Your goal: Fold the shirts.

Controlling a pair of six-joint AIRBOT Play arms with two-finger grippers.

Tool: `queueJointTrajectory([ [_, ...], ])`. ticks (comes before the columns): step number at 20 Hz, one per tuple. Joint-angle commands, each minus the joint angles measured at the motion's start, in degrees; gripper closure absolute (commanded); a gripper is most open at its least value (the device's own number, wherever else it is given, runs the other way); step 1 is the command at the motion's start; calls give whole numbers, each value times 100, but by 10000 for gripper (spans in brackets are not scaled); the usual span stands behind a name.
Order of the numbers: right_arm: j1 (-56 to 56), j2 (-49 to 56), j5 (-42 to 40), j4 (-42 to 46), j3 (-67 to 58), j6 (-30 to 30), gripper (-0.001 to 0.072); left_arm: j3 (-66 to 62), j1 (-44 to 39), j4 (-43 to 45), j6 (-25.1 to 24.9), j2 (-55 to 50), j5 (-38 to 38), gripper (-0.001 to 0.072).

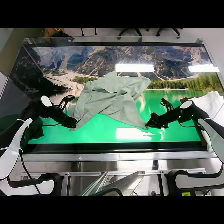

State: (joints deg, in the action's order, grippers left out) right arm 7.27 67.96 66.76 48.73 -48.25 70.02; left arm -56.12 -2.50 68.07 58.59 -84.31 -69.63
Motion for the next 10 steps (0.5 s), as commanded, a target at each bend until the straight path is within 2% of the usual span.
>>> queueJointTrajectory([
  [1,-179,90,109,-490,-11,-466,695,0,4,-109,-7,59,-83,694],
  [3,-105,-101,162,-581,-278,-557,693,-114,55,-450,-11,304,-146,695],
  [6,459,-916,516,-1034,-1486,-555,694,-999,494,-1657,-24,942,-654,696],
  [8,1060,-1513,522,-1725,-2708,-566,695,-1845,1117,-3289,-7,1512,-1080,696],
  [10,1740,-1954,420,-2643,-4037,-782,695,-2603,1939,-5123,-4,2286,-1021,696],
])
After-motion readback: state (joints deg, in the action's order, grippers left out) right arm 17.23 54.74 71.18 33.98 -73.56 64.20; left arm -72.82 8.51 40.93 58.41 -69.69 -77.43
